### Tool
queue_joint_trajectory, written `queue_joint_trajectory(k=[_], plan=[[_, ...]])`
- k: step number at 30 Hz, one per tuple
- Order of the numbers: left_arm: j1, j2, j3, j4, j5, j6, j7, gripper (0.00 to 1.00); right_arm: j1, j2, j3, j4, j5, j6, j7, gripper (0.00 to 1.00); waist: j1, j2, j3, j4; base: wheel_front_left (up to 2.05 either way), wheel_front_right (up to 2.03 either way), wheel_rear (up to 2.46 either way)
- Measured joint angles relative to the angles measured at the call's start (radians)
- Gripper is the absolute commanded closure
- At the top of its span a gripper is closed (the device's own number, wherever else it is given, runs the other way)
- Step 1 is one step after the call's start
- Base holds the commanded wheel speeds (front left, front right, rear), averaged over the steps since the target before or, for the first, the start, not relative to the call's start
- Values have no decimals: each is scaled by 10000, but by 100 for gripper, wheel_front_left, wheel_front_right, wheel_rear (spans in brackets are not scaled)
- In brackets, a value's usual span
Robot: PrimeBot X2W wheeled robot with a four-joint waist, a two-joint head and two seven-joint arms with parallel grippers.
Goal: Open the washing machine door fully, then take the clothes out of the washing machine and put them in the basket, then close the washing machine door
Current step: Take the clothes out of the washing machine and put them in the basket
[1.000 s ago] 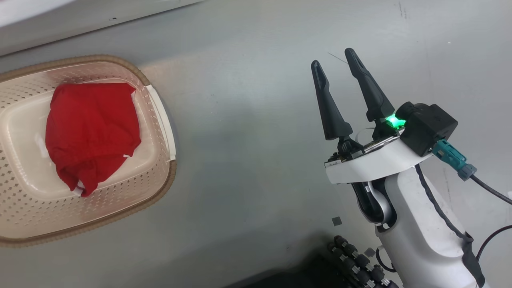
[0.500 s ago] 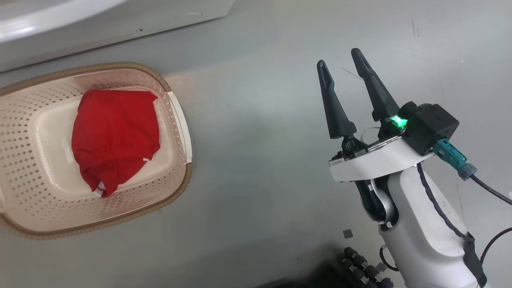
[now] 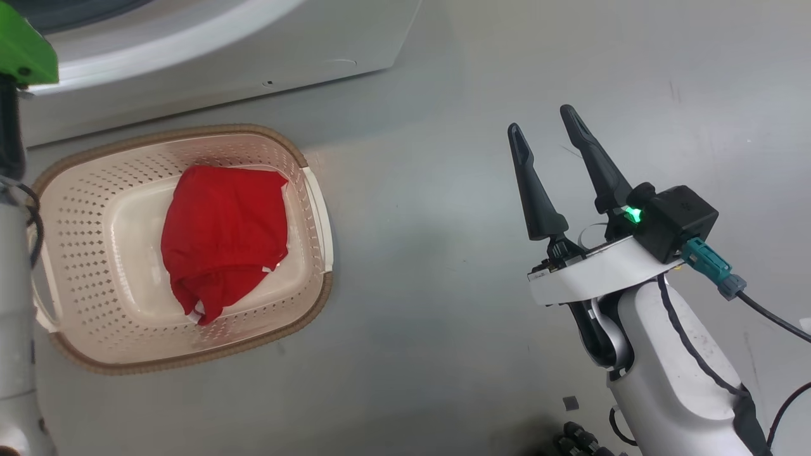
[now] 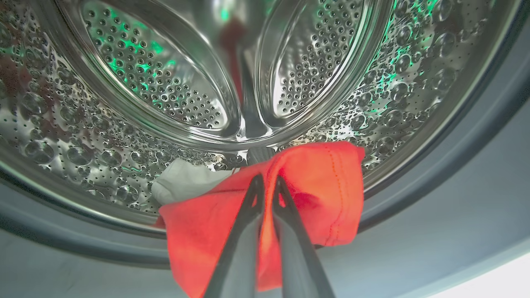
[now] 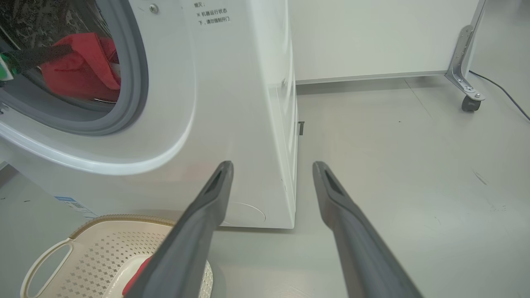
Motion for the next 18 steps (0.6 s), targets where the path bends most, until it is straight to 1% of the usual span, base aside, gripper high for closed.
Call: queue_joint_trajectory(k=[9,18], plan=[[1523,-633,-29,-550,-77,119,-1342,100,468,0,-213,205,-255,42,0,0,0,0,-839,347,0,0,0],[2961,-913,-132,-1009,-75,217,-2278,100,988,0,-301,303,-341,42,0,0,0,0,-1853,649,0,0,0]])
